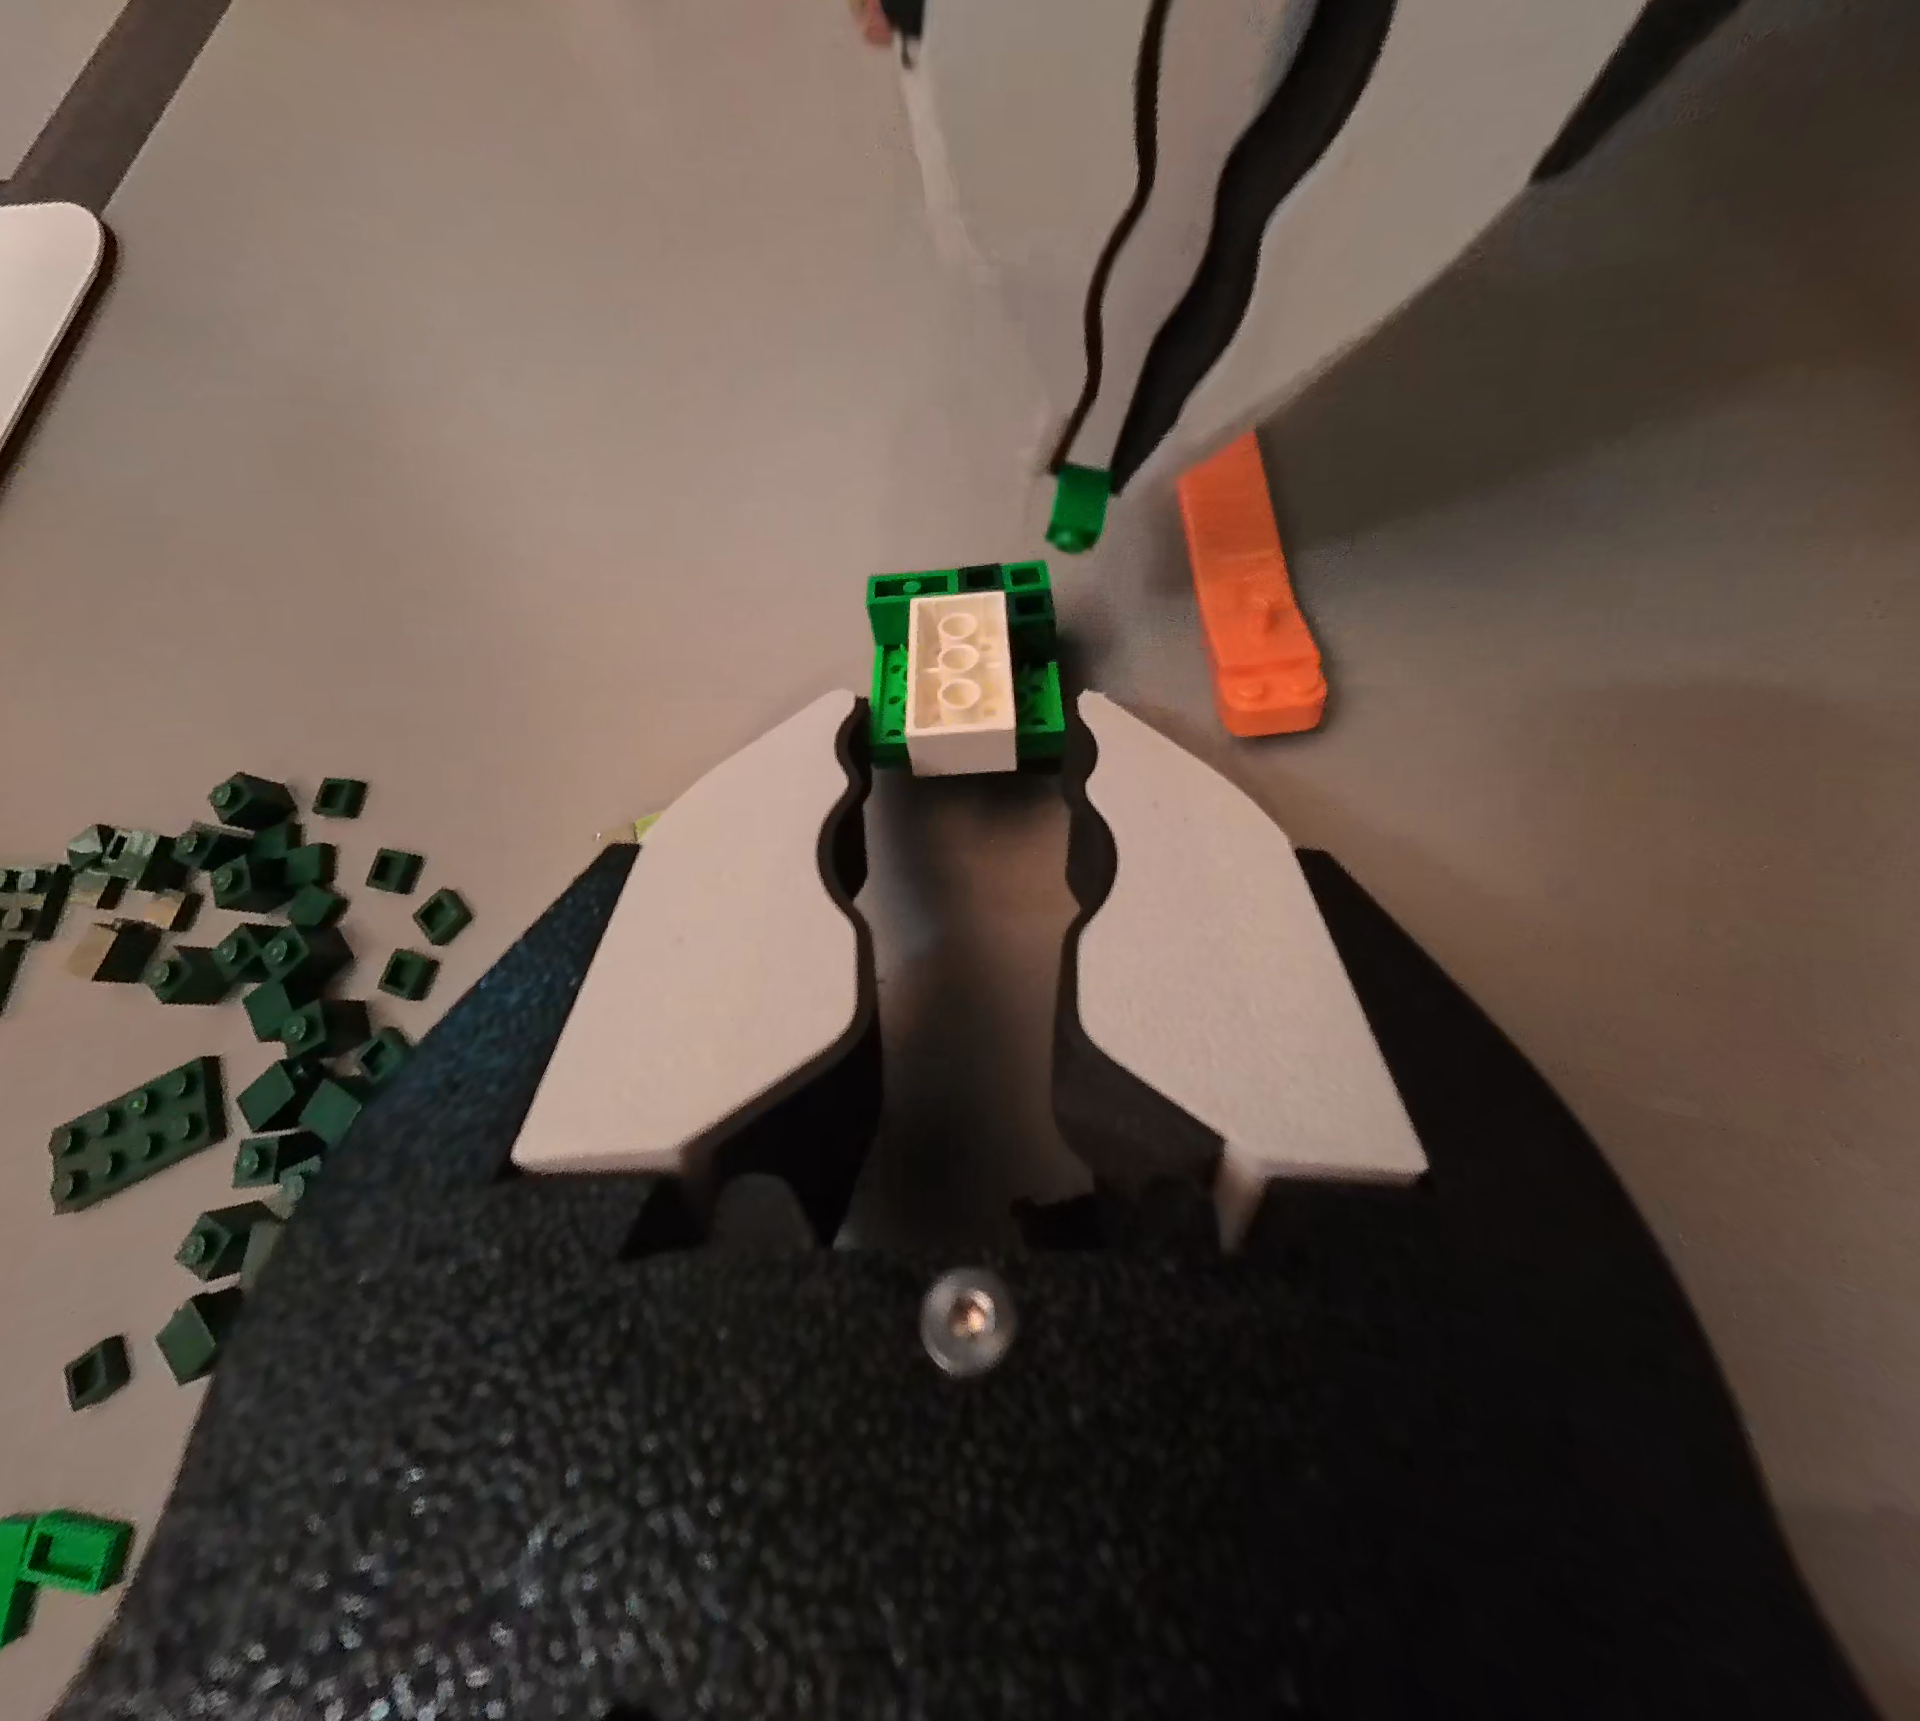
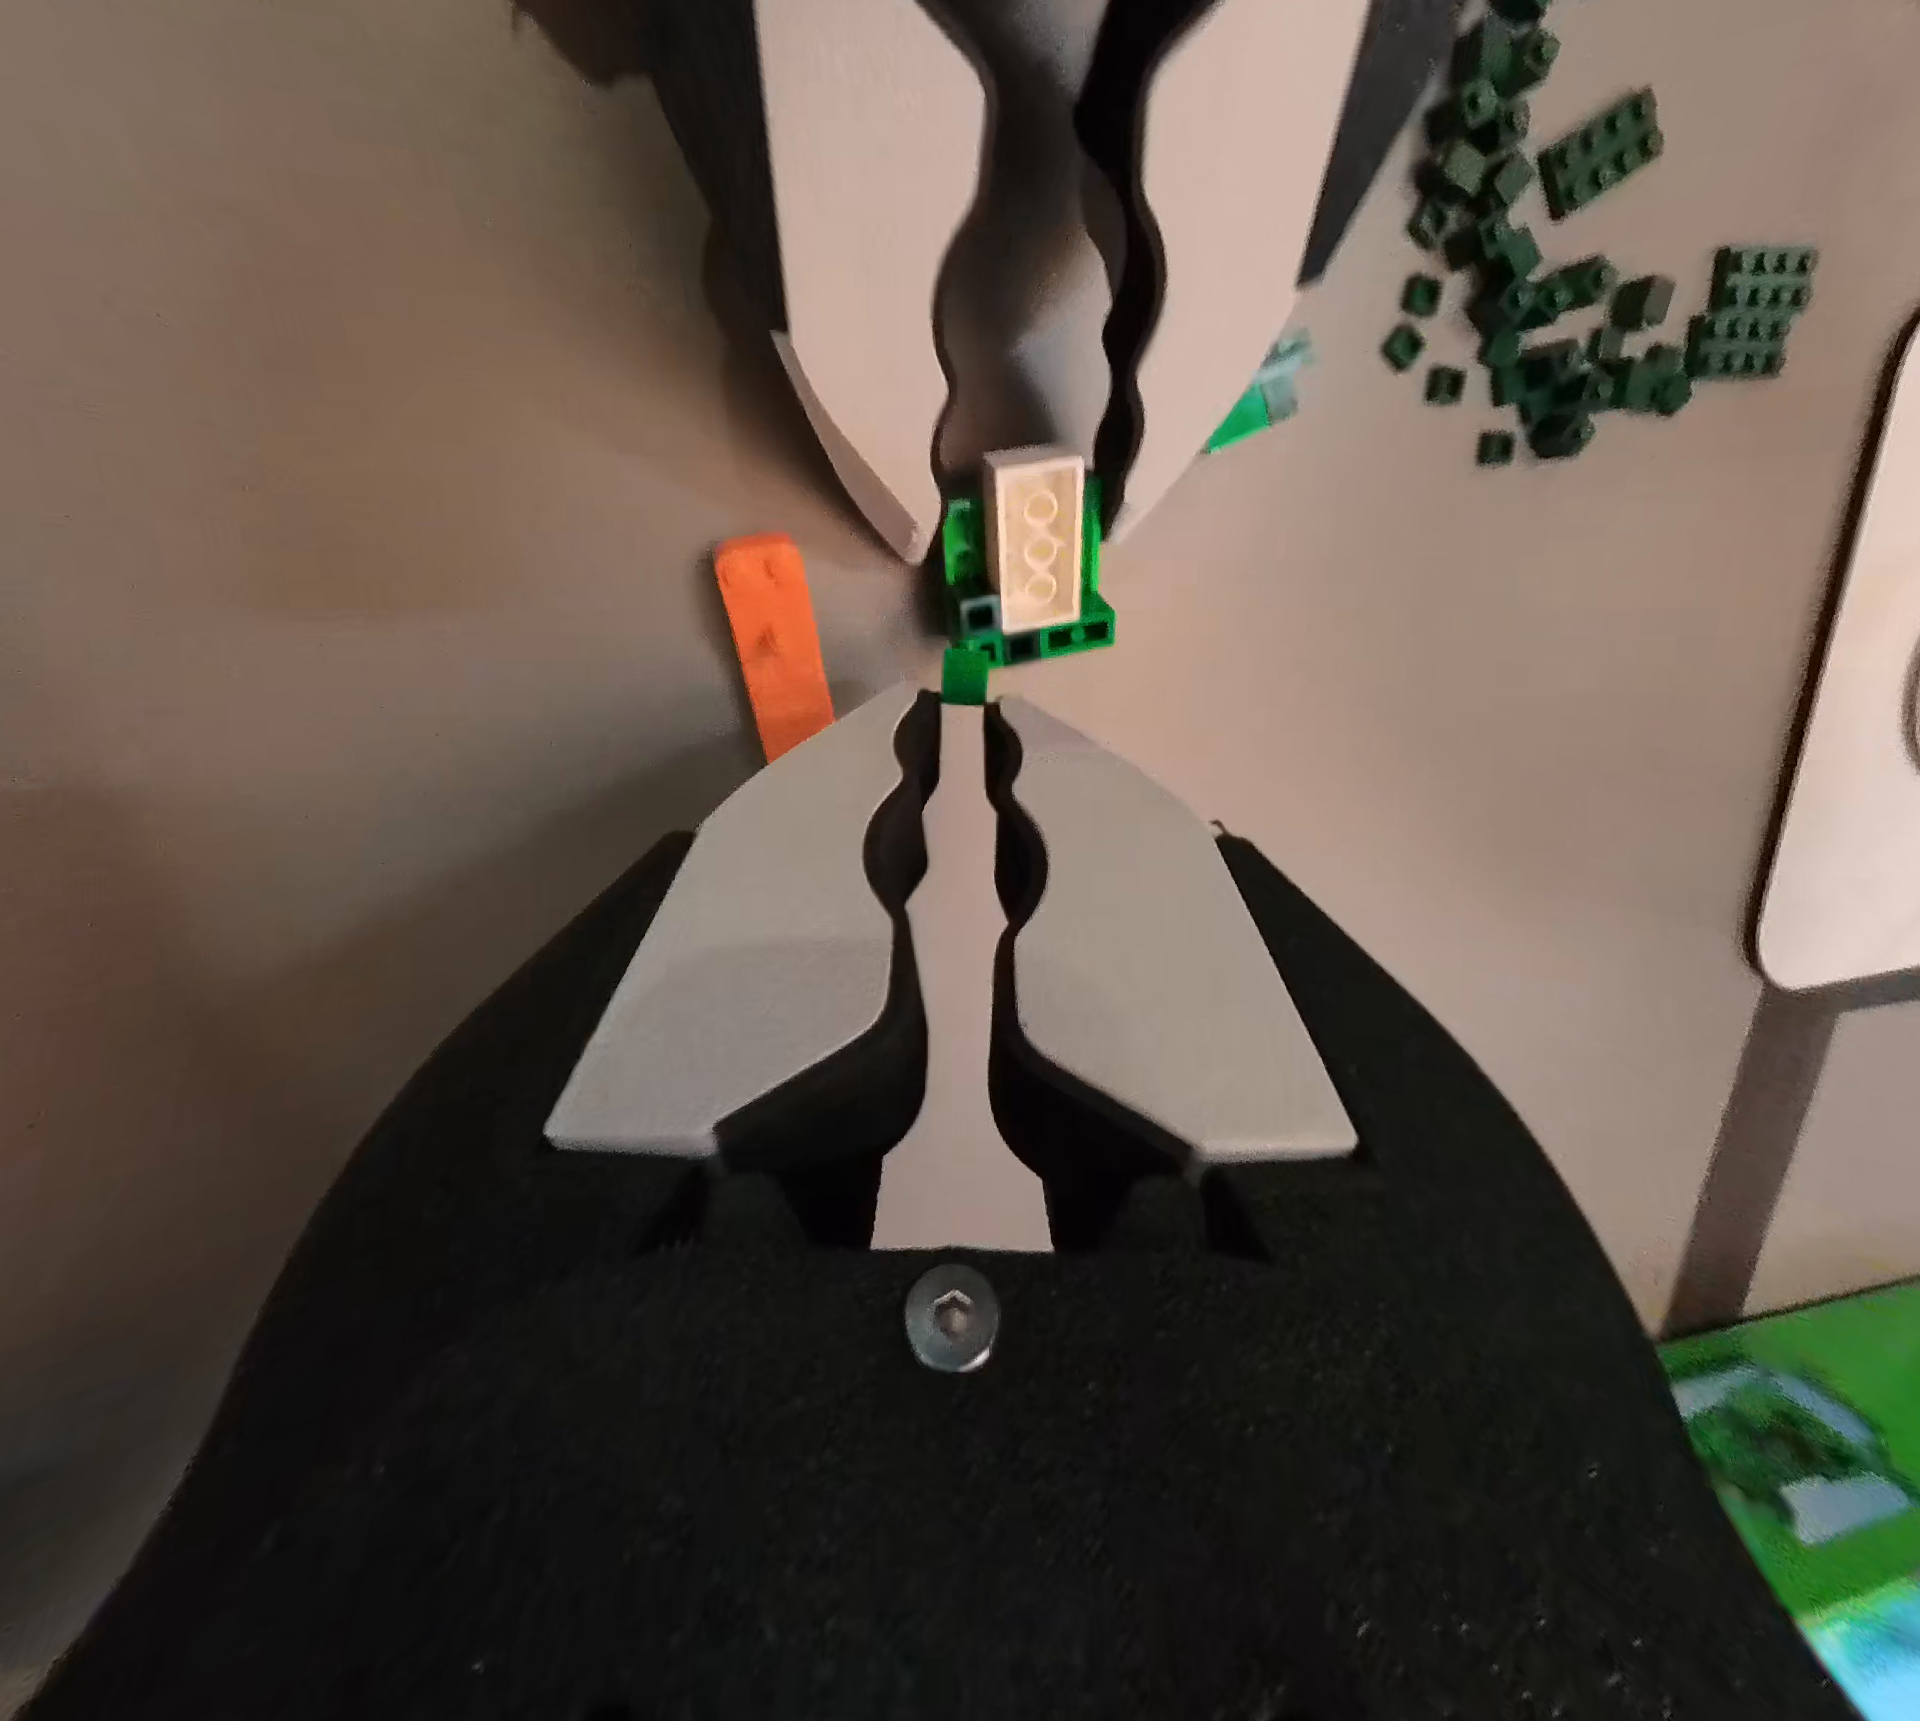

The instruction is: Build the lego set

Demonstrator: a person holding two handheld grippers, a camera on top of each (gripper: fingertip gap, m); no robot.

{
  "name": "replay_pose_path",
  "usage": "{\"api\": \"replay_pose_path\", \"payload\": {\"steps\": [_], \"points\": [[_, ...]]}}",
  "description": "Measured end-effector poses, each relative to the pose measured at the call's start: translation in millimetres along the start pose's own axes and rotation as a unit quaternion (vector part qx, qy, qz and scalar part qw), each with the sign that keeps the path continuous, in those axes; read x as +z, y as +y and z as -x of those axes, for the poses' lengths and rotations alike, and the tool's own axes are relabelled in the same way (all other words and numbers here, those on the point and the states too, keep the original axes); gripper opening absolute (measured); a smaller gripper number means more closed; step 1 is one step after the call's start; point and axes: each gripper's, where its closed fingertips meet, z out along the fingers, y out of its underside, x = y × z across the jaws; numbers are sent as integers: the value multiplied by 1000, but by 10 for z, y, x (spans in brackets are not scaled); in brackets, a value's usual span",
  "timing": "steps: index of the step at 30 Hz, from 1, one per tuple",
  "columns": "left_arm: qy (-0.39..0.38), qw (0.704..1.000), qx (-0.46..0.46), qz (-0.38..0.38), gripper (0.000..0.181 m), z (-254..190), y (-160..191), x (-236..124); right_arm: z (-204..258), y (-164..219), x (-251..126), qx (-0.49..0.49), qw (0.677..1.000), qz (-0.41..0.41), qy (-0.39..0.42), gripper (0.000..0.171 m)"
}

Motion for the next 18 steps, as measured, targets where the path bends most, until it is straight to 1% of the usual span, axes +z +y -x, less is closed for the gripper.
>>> {"api": "replay_pose_path", "payload": {"steps": [5, 6, 7, 8, 10, 11, 13, 15, 18], "points": [[-10, 1000, -6, -7, 35, 35, -15, -15, -38, 82, -99, 36, 999, -36, 4, 8], [-13, 1000, -6, -15, 38, 40, -33, -31, -41, 87, -120, 49, 998, -48, -3, 7], [-21, 999, -8, -25, 45, 64, -54, -50, -51, 89, -137, 64, 996, -61, -8, 7], [-27, 999, -9, -38, 49, 82, -80, -76, -60, 90, -150, 77, 994, -73, -13, 7], [-39, 997, -6, -70, 55, 115, -146, -139, -81, 68, -178, 90, 991, -99, -15, 8], [-39, 995, -3, -90, 54, 115, -188, -177, -88, 42, -194, 86, 990, -111, -12, 7], [-21, 988, 6, -150, 41, 58, -322, -280, -112, -37, -235, 58, 989, -136, 15, 7], [14, 976, -10, -218, 31, -10, -474, -400, -114, -147, -288, 9, 986, -160, 49, 7], [66, 959, -78, -264, 29, -7, -564, -494, -158, -295, -386, -84, 971, -180, 133, 7]]}}
